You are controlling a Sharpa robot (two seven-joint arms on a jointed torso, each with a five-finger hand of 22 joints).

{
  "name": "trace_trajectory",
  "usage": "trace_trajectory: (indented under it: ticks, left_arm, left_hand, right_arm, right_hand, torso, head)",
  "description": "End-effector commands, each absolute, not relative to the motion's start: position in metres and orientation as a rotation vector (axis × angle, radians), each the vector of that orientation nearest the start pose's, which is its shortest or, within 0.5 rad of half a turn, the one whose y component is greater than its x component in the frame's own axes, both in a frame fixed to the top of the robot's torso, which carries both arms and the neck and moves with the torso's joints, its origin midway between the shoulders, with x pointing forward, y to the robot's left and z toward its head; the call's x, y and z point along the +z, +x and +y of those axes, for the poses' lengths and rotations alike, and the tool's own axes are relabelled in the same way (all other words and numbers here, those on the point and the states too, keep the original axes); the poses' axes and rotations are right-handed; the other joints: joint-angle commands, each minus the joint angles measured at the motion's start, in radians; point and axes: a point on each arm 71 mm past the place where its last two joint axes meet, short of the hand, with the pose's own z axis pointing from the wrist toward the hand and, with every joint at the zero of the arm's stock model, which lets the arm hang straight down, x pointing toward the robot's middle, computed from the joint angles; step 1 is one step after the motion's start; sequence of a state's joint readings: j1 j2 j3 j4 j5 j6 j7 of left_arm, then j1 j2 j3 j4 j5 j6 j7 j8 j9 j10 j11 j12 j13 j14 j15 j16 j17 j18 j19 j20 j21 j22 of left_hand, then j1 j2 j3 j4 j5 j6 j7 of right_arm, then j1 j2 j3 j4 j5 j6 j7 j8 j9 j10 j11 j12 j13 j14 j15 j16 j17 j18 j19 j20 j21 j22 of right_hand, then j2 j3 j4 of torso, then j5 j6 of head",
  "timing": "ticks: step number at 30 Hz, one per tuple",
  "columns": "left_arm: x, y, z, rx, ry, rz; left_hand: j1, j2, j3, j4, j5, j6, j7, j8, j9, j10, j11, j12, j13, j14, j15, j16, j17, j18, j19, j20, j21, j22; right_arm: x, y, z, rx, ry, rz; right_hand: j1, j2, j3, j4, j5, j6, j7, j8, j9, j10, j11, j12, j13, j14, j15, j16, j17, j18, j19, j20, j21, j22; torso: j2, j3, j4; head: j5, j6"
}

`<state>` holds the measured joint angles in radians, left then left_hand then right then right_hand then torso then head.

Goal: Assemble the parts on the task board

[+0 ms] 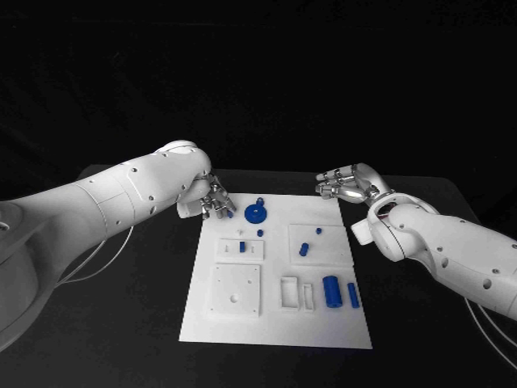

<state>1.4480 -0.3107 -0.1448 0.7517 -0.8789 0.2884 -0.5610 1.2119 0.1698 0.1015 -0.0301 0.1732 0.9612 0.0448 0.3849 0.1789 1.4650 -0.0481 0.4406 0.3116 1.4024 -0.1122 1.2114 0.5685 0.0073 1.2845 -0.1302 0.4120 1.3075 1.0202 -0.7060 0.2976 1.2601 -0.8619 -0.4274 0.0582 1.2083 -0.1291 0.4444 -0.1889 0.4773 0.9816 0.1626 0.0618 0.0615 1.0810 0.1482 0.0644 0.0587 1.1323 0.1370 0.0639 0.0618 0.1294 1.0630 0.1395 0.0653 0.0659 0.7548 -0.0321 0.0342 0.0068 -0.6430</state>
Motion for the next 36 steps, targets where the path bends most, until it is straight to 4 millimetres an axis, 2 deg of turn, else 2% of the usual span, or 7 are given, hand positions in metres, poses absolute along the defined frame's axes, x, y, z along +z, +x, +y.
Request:
trace_trajectory:
  ticks: [1, 12, 20, 24, 25, 26, 36]
  left_arm:
    - [-0.1495, 0.6137, 0.1638, -0.242, -0.358, 2.28]
    - [-0.1492, 0.6138, 0.1646, -0.243, -0.364, 2.271]
    - [-0.1484, 0.6142, 0.1645, -0.246, -0.375, 2.253]
    - [-0.1477, 0.6141, 0.1639, -0.251, -0.382, 2.238]
    - [-0.1476, 0.614, 0.1639, -0.253, -0.384, 2.235]
    - [-0.1476, 0.6139, 0.1639, -0.255, -0.385, 2.233]
    - [-0.1473, 0.6076, 0.1648, -0.293, -0.413, 2.231]
  left_hand:
    - [0.019, 0.006, 0.006, -0.019, 0.011, 0.007, -0.003, 0.01, 0.012, 0.04, 0.0, -0.001, 0.0, 0.002, 0.002, 0.006, 0.002, 0.019, -0.007, 0.003, 0.002, 0.02]
    - [0.032, 0.008, 0.059, -0.079, 0.134, 0.015, -0.007, 0.047, 0.084, 0.044, 0.0, 0.014, -0.006, 0.006, 0.001, 0.01, 0.005, 0.026, -0.009, 0.006, 0.013, 0.021]
    - [0.01, -0.002, 0.1, -0.107, 0.177, 0.037, -0.01, 0.036, 0.113, 0.046, -0.002, 0.03, -0.01, 0.012, -0.001, 0.011, 0.007, 0.029, -0.01, 0.005, 0.024, 0.021]
    - [-0.002, -0.012, 0.118, -0.125, 0.218, 0.059, -0.014, 0.028, 0.128, 0.048, -0.005, 0.046, -0.013, 0.016, -0.004, 0.012, 0.009, 0.03, -0.009, 0.003, 0.032, 0.021]
    - [-0.021, -0.015, 0.136, -0.138, 0.228, 0.065, -0.016, 0.009, 0.188, 0.045, -0.005, 0.062, -0.018, 0.016, -0.006, 0.013, 0.009, 0.03, -0.011, 0.001, 0.041, 0.02]
    - [-0.02, -0.017, 0.137, -0.142, 0.234, 0.073, -0.017, 0.001, 0.2, 0.049, -0.007, 0.056, -0.023, 0.016, -0.005, 0.014, 0.008, 0.03, -0.012, 0.002, 0.042, 0.02]
    - [-0.03, -0.033, 0.149, -0.161, 0.297, 0.114, -0.023, -0.04, 0.225, 0.05, -0.012, 0.074, -0.027, 0.017, -0.007, 0.02, 0.007, 0.034, -0.015, 0.001, 0.055, 0.021]
  right_arm:
    - [-0.1776, 0.5415, -0.2343, 0.984, 0.657, 1.44]
    - [-0.1778, 0.5417, -0.2342, 0.984, 0.658, 1.441]
    - [-0.1778, 0.5417, -0.2343, 0.985, 0.658, 1.44]
    - [-0.1779, 0.5418, -0.2348, 0.984, 0.659, 1.44]
    - [-0.178, 0.5418, -0.2349, 0.983, 0.66, 1.44]
    - [-0.178, 0.5418, -0.235, 0.983, 0.66, 1.44]
    - [-0.178, 0.5418, -0.2368, 0.98, 0.662, 1.439]
  right_hand:
    - [-0.009, 0.004, -0.003, 0.0, 0.004, -0.003, 0.001, -0.001, -0.001, -0.007, -0.002, -0.002, -0.001, -0.007, -0.002, -0.003, -0.001, 0.004, -0.007, 0.0, 0.001, -0.001]
    - [-0.009, 0.004, -0.005, 0.001, 0.003, -0.004, 0.001, -0.002, -0.001, -0.007, -0.002, -0.002, -0.001, -0.007, -0.002, -0.003, -0.001, 0.004, -0.007, 0.001, 0.001, -0.001]
    - [-0.009, 0.004, -0.007, 0.002, 0.004, -0.003, 0.001, -0.002, -0.001, -0.007, -0.002, -0.002, -0.001, -0.007, -0.002, -0.003, -0.001, 0.004, -0.008, 0.001, 0.001, -0.001]
    - [-0.009, 0.004, -0.007, 0.002, 0.004, -0.003, 0.001, -0.002, -0.001, -0.007, -0.002, -0.002, -0.001, -0.007, -0.002, -0.003, -0.001, 0.004, -0.008, 0.001, 0.001, -0.001]
    - [-0.009, 0.004, -0.007, 0.002, 0.004, -0.003, 0.001, -0.002, -0.001, -0.007, -0.002, -0.002, -0.001, -0.007, -0.002, -0.003, -0.001, 0.004, -0.008, 0.001, 0.001, -0.001]
    - [-0.009, 0.004, -0.007, 0.002, 0.004, -0.003, 0.001, -0.002, -0.001, -0.007, -0.002, -0.002, -0.001, -0.007, -0.002, -0.003, -0.001, 0.004, -0.008, 0.001, 0.001, -0.001]
    - [-0.008, 0.004, -0.008, 0.001, 0.005, -0.002, 0.001, -0.001, -0.001, -0.007, -0.002, -0.002, -0.001, -0.007, -0.002, -0.003, -0.001, 0.004, -0.007, 0.0, 0.001, -0.001]
  torso:
    - [0.0, -0.0009, 0.0006]
    - [-0.001, -0.0003, 0.0004]
    - [-0.001, -0.0009, 0.0012]
    - [-0.001, -0.0005, 0.0012]
    - [-0.001, -0.0005, 0.0015]
    - [-0.001, -0.0004, 0.0014]
    - [-0.004, -0.0003, 0.0059]
  head:
    - [0.0, 0.0]
    - [0.002, 0.001]
    - [0.004, 0.004]
    - [0.005, 0.005]
    - [0.005, 0.005]
    - [0.006, 0.005]
    - [0.008, 0.005]
